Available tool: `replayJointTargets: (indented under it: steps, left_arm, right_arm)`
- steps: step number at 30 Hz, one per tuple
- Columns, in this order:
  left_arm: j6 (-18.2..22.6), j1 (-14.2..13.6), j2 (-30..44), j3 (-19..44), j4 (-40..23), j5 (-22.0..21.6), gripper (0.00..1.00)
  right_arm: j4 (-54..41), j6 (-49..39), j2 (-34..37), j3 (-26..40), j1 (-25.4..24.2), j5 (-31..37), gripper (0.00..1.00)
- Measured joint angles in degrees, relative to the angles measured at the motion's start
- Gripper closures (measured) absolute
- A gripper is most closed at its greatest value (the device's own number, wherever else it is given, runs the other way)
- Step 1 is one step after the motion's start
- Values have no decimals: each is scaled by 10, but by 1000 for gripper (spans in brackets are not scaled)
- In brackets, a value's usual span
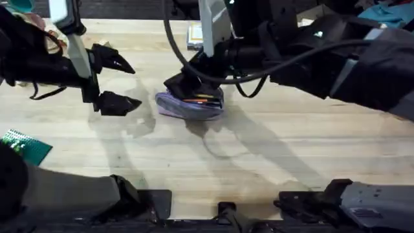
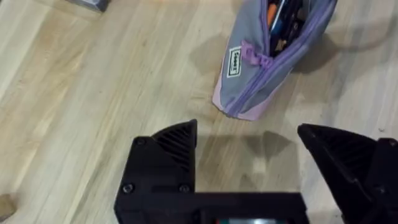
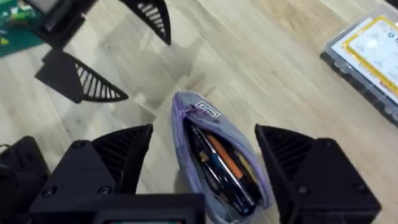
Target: Unzip the bag, pick up the pens from the table one at a time and place them inside, then zip the bag closed.
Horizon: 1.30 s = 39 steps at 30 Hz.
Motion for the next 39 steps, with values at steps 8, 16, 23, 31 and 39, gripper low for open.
replayJointTargets:
  steps: [8,16,23,31,39]
  left_arm:
    - [116,4,68,0,-48,5,8]
    - [178,4,97,0,-50,20,8]
    - [180,4,109,0,-49,22,8]
    - [180,4,109,0,-49,19,8]
    - [180,4,109,0,-49,19,8]
  right_arm:
    - [0,47,0,0,0,0,3]
    - [0,56,0,0,0,0,3]
    - [4,63,0,0,0,-2,3]
    - [-38,118,0,30,2,-2,3]
    - [-113,144,15,130,13,18,4]
